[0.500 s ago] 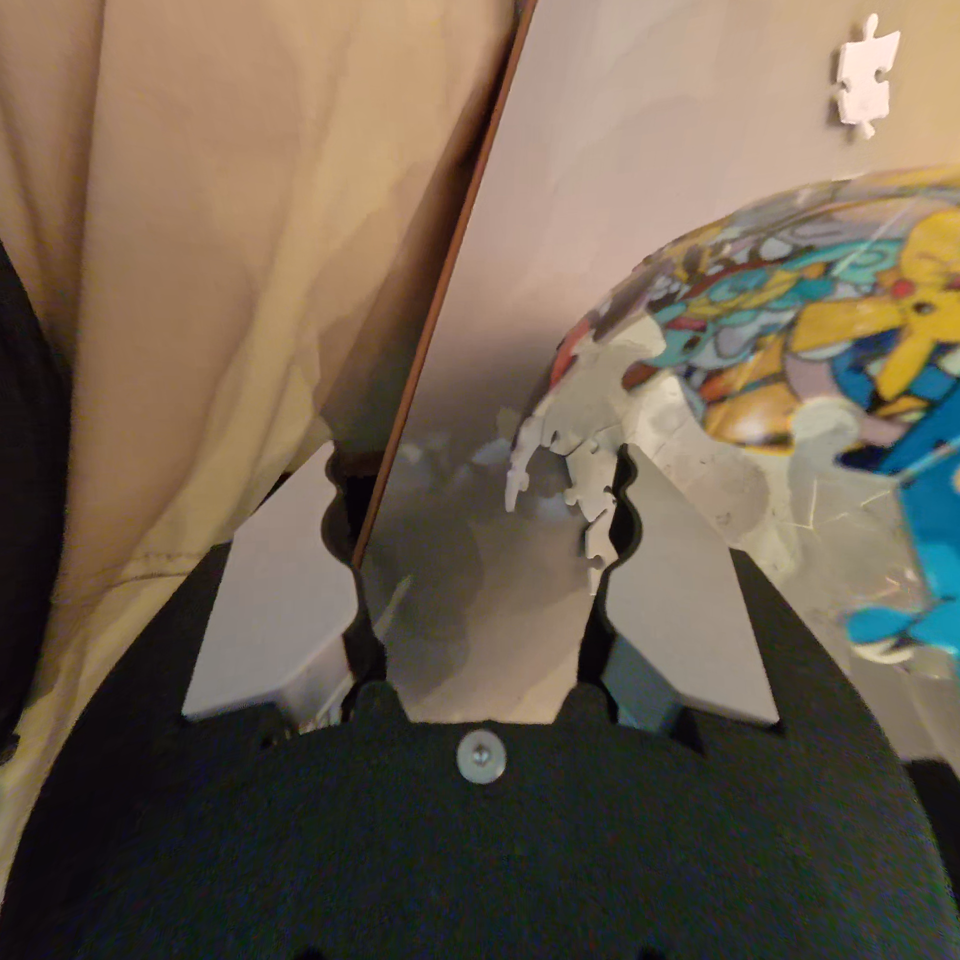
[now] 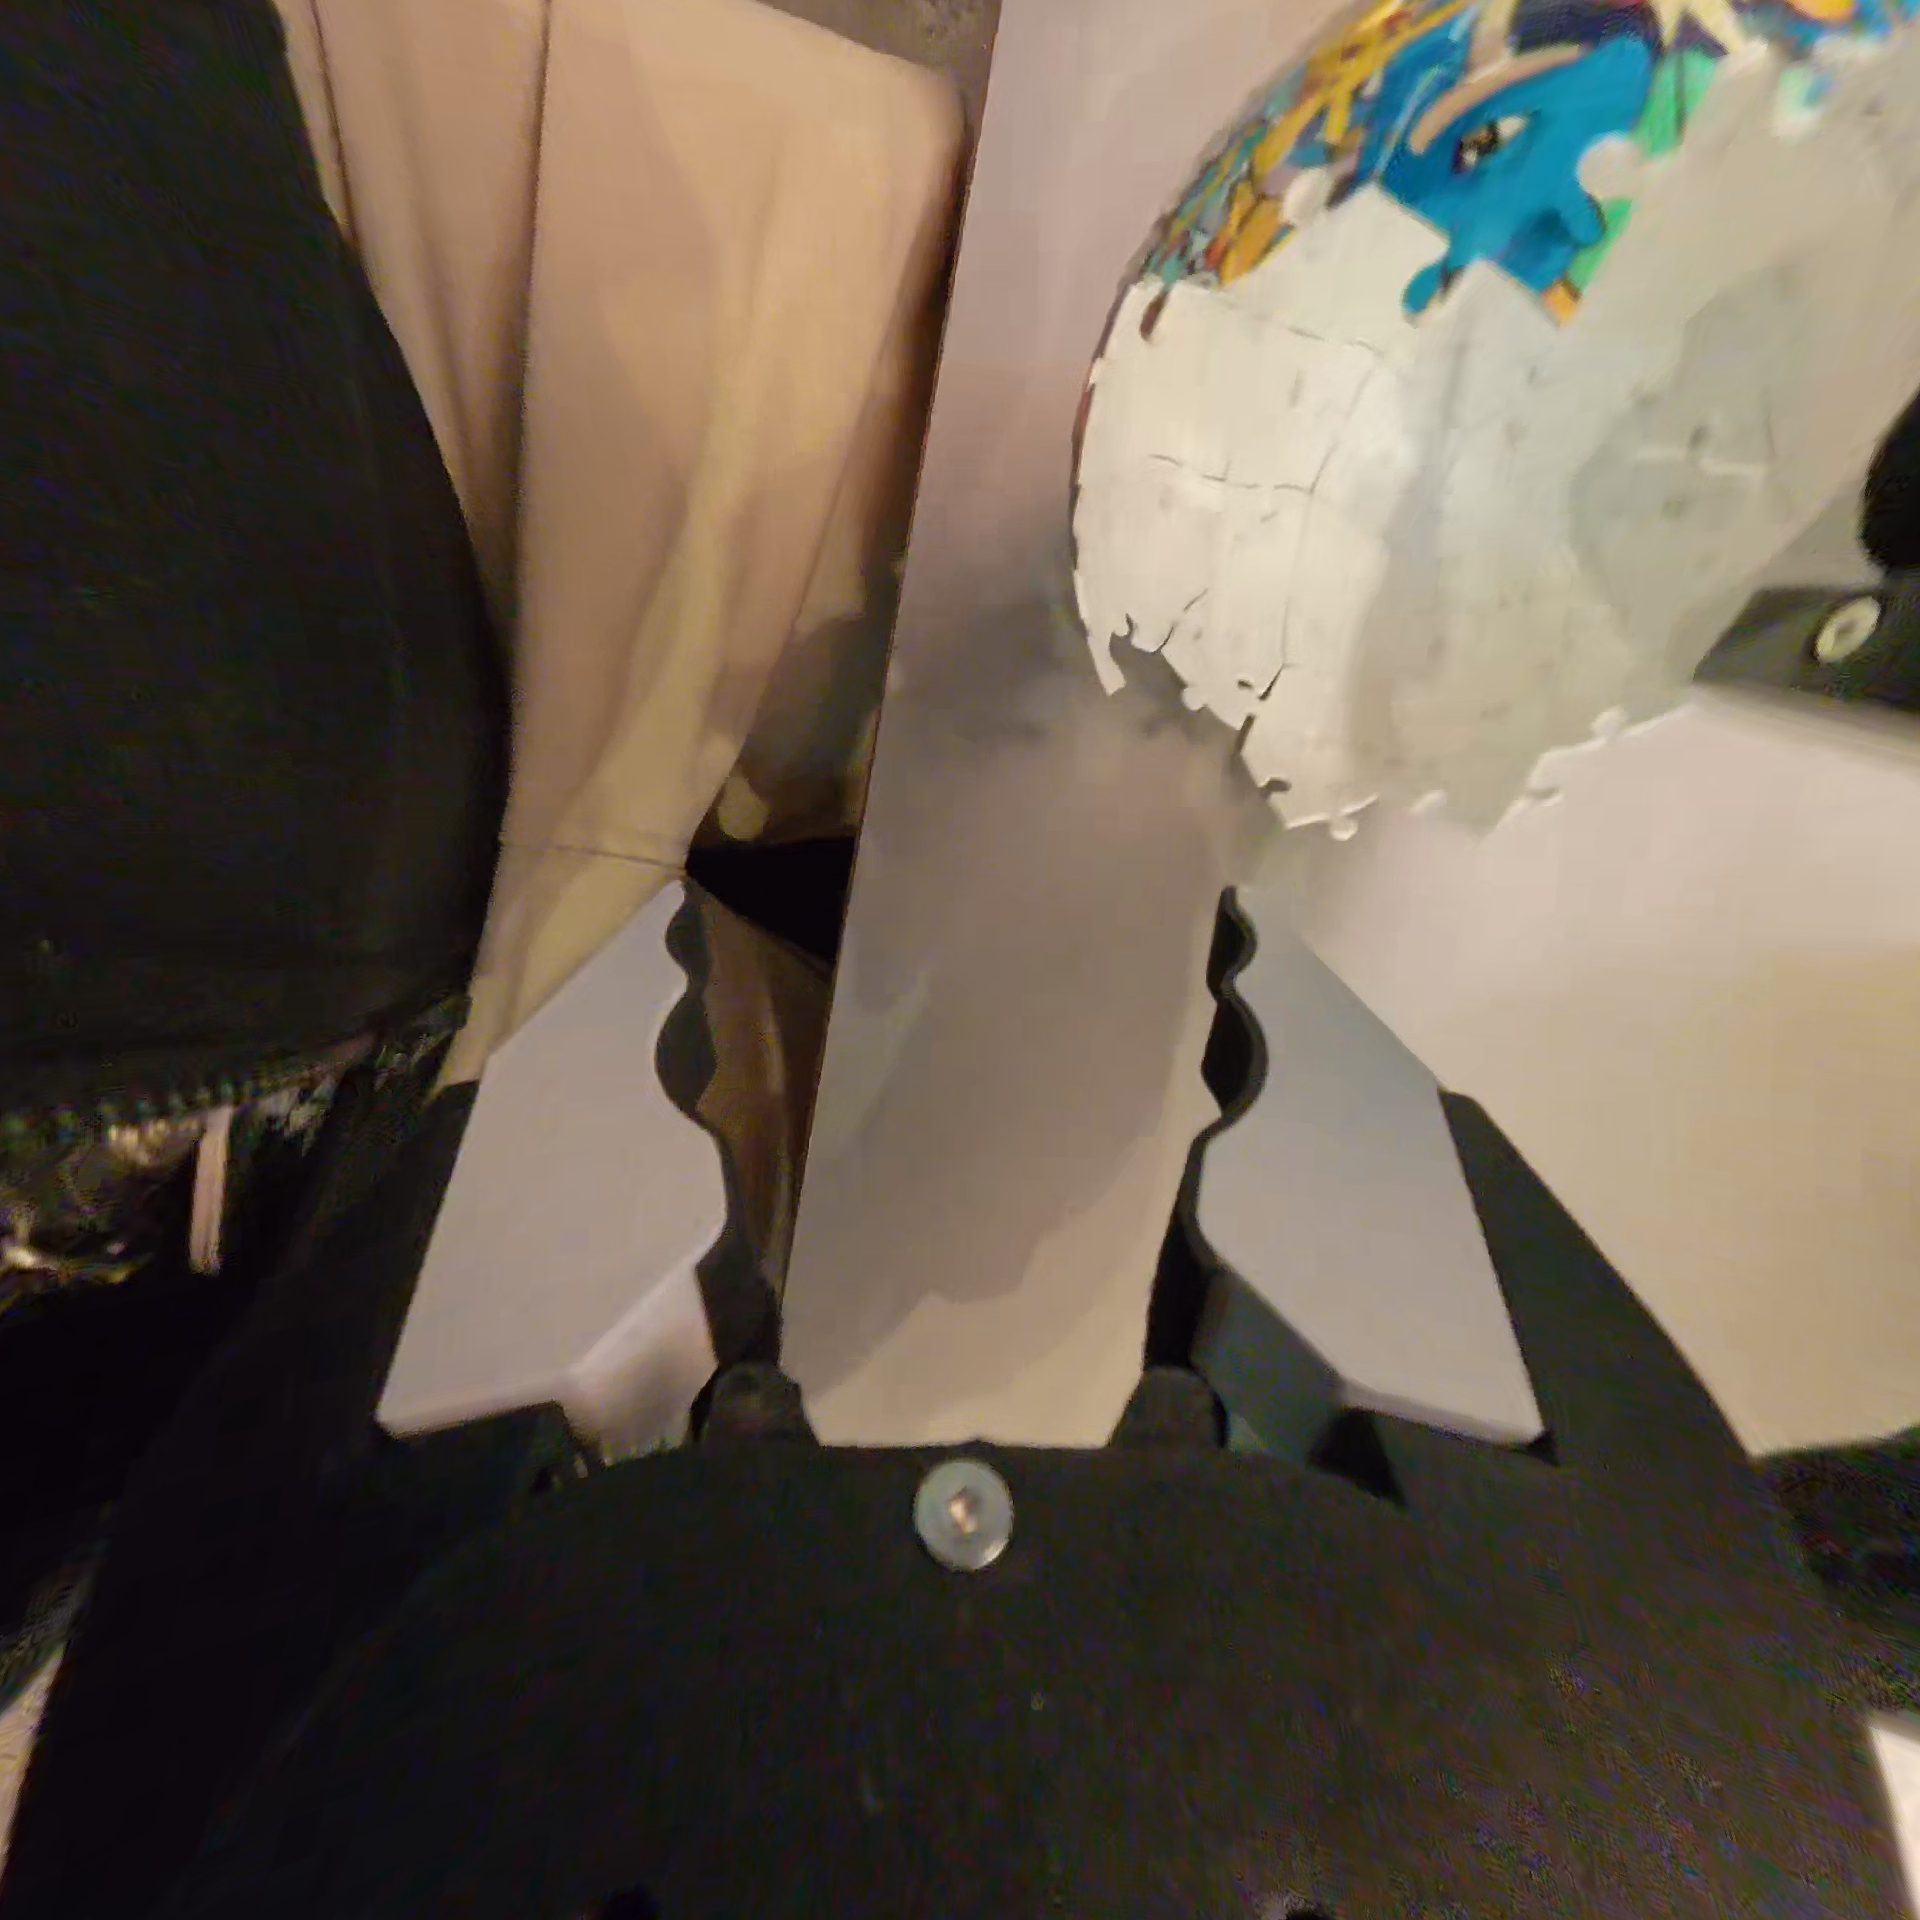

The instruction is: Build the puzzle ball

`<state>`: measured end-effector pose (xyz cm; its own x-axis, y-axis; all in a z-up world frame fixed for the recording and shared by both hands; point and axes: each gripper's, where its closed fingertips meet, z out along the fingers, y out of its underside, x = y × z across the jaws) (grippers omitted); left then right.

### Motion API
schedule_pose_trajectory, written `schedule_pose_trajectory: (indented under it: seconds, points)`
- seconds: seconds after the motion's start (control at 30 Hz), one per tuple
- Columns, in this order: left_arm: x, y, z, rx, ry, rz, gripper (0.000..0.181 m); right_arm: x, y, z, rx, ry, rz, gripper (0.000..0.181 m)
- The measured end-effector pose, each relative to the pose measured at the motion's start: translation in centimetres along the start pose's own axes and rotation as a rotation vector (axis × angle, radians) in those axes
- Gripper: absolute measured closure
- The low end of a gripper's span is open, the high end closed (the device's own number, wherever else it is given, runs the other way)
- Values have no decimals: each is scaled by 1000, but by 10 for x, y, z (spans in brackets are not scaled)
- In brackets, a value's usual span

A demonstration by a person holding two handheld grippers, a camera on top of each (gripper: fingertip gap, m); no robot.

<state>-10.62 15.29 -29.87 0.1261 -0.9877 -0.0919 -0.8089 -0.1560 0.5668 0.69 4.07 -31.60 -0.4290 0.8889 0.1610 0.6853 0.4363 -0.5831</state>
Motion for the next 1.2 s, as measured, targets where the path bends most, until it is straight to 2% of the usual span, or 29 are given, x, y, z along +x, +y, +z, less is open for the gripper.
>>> schedule_pose_trajectory:
  seconds: [0.13,0.37,0.6,1.2]
  points:
    - [-1,6,3,9,19,-36,179,7,7,0,47,-16,76,85]
    - [-2,4,6,-5,28,-42,179,29,25,31,52,-40,168,78]
    - [-4,3,7,-10,57,-41,179,34,-1,45,164,-163,256,74]
    - [-6,1,9,-28,83,-46,179,35,-10,52,182,-168,258,74]
